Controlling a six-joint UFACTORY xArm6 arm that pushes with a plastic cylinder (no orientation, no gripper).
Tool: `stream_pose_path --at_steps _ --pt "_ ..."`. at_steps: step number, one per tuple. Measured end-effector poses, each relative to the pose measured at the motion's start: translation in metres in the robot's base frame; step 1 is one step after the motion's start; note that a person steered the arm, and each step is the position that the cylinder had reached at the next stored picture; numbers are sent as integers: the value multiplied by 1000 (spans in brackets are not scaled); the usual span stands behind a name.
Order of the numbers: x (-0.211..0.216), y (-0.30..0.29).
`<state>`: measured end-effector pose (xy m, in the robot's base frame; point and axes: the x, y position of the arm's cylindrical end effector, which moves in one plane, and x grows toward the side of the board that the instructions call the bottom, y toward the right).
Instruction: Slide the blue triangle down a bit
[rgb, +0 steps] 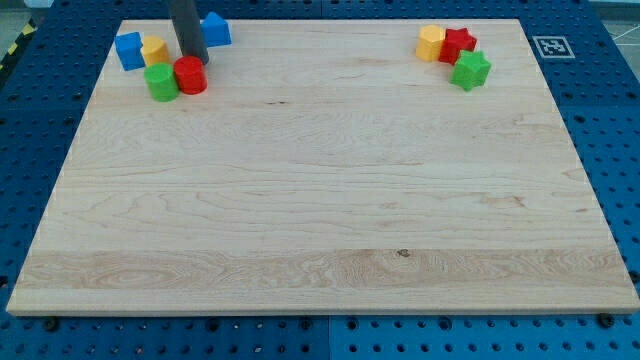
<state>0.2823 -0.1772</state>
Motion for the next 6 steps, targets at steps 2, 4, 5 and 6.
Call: stream_pose_path --at_steps 2,4,5,6 --pt "-43 -32" --pt "-91 -30" --pt "-89 -18" --pt "-63 30"
